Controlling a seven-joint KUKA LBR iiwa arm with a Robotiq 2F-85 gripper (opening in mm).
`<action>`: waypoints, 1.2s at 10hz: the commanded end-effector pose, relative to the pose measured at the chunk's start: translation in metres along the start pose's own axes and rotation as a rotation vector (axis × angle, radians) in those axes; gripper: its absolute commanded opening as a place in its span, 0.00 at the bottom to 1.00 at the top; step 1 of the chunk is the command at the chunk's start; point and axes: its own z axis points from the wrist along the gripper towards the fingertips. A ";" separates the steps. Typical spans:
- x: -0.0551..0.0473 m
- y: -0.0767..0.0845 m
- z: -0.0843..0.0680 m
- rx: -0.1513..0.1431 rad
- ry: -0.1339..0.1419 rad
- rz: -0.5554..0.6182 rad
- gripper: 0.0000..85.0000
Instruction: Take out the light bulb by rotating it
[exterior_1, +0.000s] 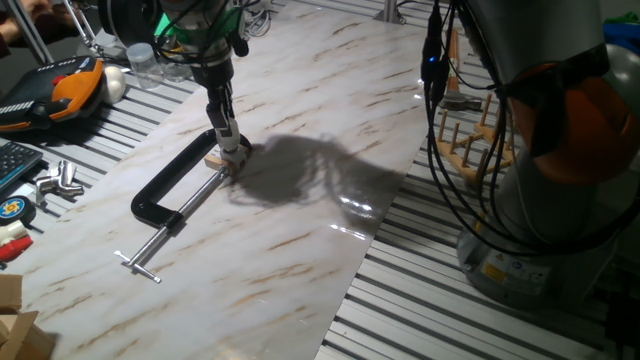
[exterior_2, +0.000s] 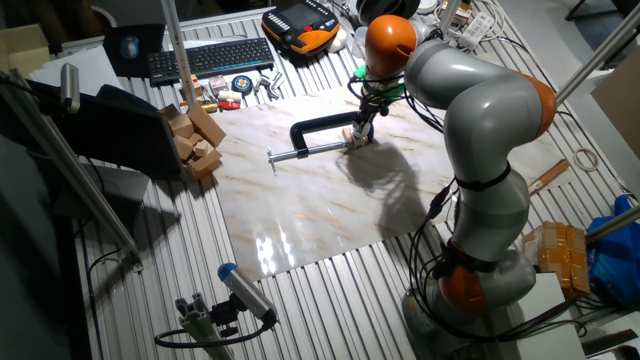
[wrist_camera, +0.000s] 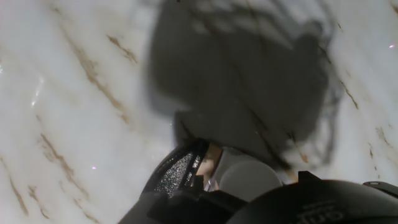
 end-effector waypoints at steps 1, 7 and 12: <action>0.000 0.000 0.000 -0.001 0.002 -0.009 0.40; 0.000 0.000 0.000 0.001 0.002 -0.068 0.20; 0.000 0.000 0.000 0.013 -0.012 -0.134 0.20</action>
